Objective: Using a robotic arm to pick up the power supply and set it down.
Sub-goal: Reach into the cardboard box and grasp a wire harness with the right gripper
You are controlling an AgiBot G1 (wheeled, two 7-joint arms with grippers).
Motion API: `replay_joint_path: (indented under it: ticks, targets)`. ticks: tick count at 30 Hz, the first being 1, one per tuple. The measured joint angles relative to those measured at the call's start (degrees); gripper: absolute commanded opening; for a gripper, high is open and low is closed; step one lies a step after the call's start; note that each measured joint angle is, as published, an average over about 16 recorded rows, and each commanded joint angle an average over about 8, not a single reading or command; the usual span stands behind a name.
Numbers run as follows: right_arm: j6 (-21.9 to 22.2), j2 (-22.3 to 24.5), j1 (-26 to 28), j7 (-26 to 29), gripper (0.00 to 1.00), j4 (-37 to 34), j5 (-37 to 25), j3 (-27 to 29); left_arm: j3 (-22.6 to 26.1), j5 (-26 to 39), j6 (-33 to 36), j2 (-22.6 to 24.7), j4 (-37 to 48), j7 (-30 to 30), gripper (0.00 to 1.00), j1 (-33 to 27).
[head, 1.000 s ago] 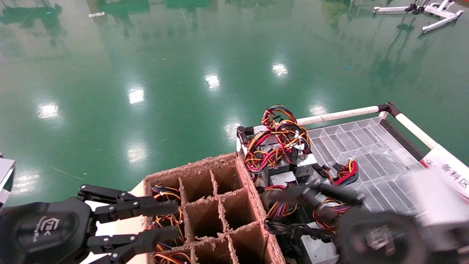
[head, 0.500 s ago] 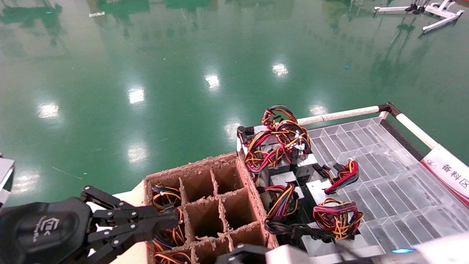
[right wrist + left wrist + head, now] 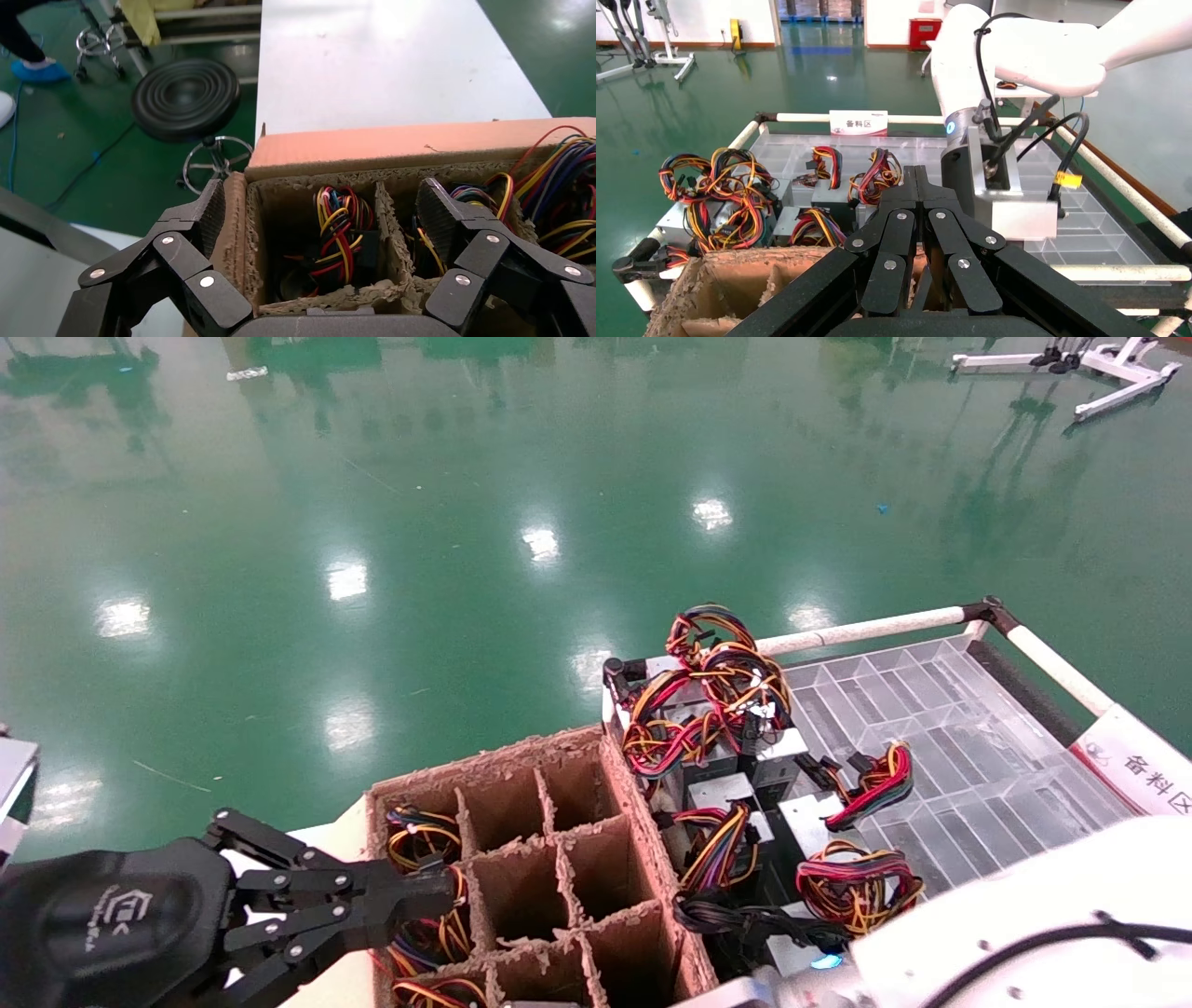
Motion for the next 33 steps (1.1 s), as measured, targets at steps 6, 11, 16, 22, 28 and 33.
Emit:
replay_joint_path:
  ticks: [6,11,16,22,28,33]
  targets:
    - [-0.30,-2.29,1.31,-0.03,0.00,-1.39,-2.54,-1.74,0.00,0.00,0.00,0.00,0.00,0.00,0.68,0.00]
    - [-0.52,-3.35,1.83,-0.42,0.00,-2.45,-3.68,-2.56,0.00,0.00,0.00,0.00,0.00,0.00,0.98,0.00]
    - [-0.58,-3.92,2.10,-0.85,0.00,-3.27,-4.50,-3.06,0.00,0.00,0.00,0.00,0.00,0.00,1.00,0.00]
    - [-0.36,-4.13,2.19,-1.26,0.00,-3.87,-5.36,-3.40,0.00,0.00,0.00,0.00,0.00,0.00,1.00,0.00]
    - [0.09,-4.23,2.10,-1.44,0.00,-4.22,-5.95,-3.55,0.01,0.00,0.00,0.00,0.00,0.00,1.00,0.00]
    - [0.32,-4.24,1.95,-1.60,0.00,-4.47,-6.21,-3.62,0.01,0.00,0.00,0.00,0.00,0.00,1.00,0.00]
